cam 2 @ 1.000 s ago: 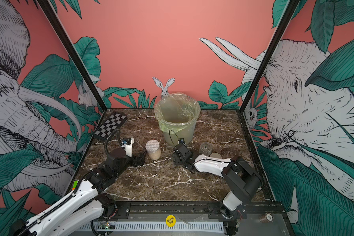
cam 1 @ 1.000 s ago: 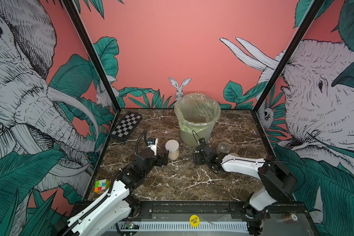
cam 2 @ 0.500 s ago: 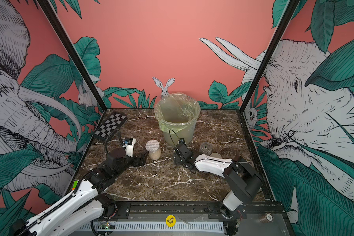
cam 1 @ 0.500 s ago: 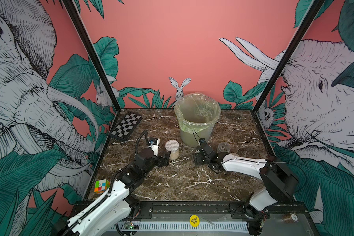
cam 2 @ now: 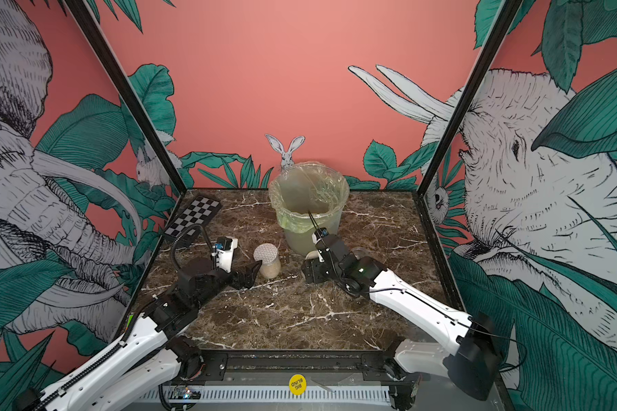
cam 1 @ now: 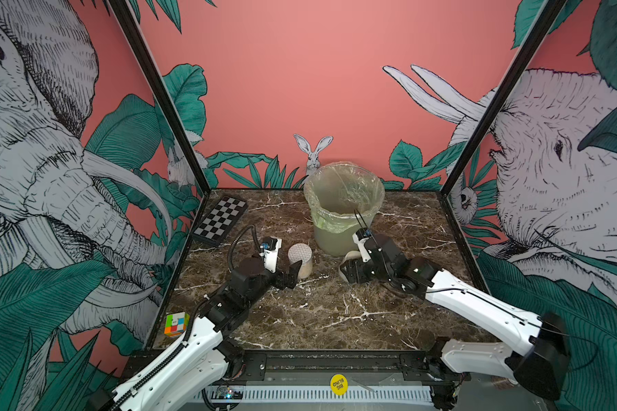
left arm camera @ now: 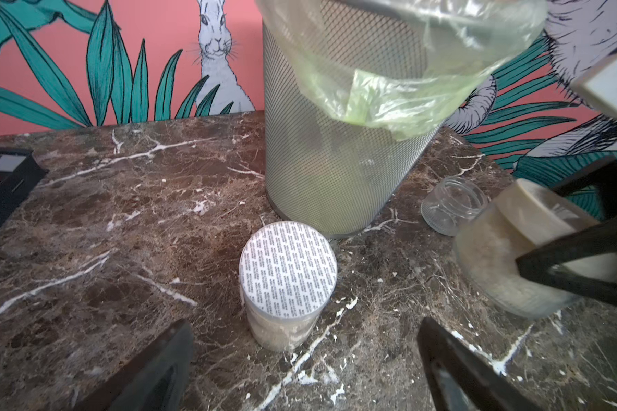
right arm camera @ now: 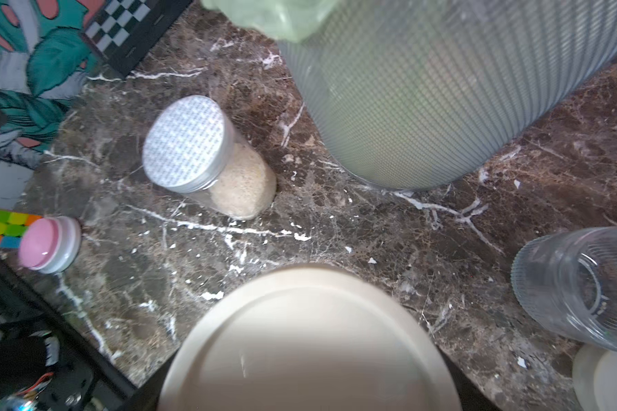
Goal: Empty moldy rice from jars
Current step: Pick up the jar from the center of the board.
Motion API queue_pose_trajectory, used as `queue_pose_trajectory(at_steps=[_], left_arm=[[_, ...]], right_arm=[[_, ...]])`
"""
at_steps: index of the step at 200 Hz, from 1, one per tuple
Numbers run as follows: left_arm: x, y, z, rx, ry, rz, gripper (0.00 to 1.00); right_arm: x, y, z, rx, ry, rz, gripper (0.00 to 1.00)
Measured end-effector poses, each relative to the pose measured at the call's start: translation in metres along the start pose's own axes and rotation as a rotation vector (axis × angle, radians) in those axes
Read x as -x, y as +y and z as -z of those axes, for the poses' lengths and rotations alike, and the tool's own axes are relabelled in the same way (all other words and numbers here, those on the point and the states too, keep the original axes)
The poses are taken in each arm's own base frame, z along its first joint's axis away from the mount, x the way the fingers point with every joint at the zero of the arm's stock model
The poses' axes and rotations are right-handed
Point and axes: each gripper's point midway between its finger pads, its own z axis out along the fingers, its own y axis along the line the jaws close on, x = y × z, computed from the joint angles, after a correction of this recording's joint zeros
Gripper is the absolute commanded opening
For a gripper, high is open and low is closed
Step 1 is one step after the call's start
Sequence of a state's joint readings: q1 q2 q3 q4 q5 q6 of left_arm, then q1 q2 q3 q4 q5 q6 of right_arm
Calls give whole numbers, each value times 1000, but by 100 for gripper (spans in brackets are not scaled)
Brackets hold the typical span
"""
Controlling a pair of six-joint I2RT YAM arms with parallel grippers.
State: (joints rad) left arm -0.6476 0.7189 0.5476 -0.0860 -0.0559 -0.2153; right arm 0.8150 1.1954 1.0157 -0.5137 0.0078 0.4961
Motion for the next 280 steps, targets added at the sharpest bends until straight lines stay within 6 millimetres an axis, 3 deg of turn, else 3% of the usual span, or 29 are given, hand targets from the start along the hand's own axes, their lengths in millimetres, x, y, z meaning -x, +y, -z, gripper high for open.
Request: queue_pose_trajectory(at_steps=[63, 92, 113, 187, 213, 280], left_arm=[[79, -24, 13, -74, -121, -105, 99], [105, -35, 2, -99, -121, -167, 100], [121, -42, -11, -116, -110, -211, 100], [166, -68, -44, -202, -120, -360, 100], [170, -77, -57, -239, -111, -415, 100], [186, -95, -88, -318, -118, -530, 100]], right_arm=[[37, 13, 83, 41, -17, 45, 45], [71, 15, 115, 53, -80, 43, 44], [95, 13, 125, 56, -104, 35, 44], [179, -9, 112, 66, -138, -41, 44], [205, -17, 106, 81, -166, -70, 43], [235, -35, 66, 113, -148, -157, 43]])
